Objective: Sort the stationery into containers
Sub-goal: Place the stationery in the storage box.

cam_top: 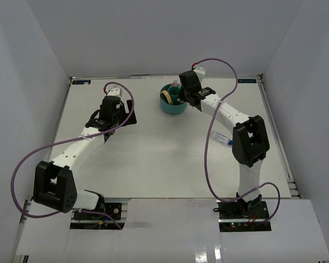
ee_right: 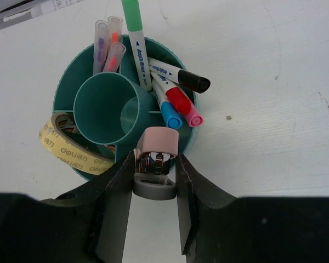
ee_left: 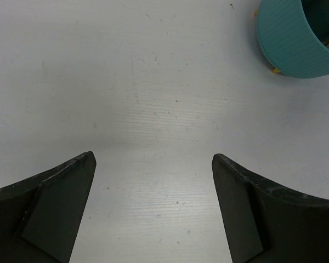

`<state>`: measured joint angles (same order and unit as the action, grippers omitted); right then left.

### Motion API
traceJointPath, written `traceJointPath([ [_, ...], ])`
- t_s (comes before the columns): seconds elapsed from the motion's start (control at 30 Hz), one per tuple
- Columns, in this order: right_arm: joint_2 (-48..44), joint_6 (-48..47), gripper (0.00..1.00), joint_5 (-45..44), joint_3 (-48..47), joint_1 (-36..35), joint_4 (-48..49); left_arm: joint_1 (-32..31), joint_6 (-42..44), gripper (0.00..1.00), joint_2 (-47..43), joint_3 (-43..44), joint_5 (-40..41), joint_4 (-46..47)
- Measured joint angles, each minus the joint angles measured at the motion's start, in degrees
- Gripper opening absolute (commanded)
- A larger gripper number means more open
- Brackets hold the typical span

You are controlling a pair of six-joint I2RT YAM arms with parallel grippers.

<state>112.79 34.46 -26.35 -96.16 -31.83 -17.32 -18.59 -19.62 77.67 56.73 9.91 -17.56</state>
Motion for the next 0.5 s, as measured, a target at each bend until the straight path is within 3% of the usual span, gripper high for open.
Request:
traceJointPath([
  [0.3, 2.86, 2.36, 0.26, 1.03, -0.83, 0.00, -0.02, 0.00, 0.00, 0.98, 0.00, 0.00, -0.98, 0.00],
  [0.5, 2.89, 3.15, 0.44, 1.27, -0.83, 0.00, -0.02, 0.00, -0.15, 0.98, 0.00, 0.00, -2.01, 0.00],
])
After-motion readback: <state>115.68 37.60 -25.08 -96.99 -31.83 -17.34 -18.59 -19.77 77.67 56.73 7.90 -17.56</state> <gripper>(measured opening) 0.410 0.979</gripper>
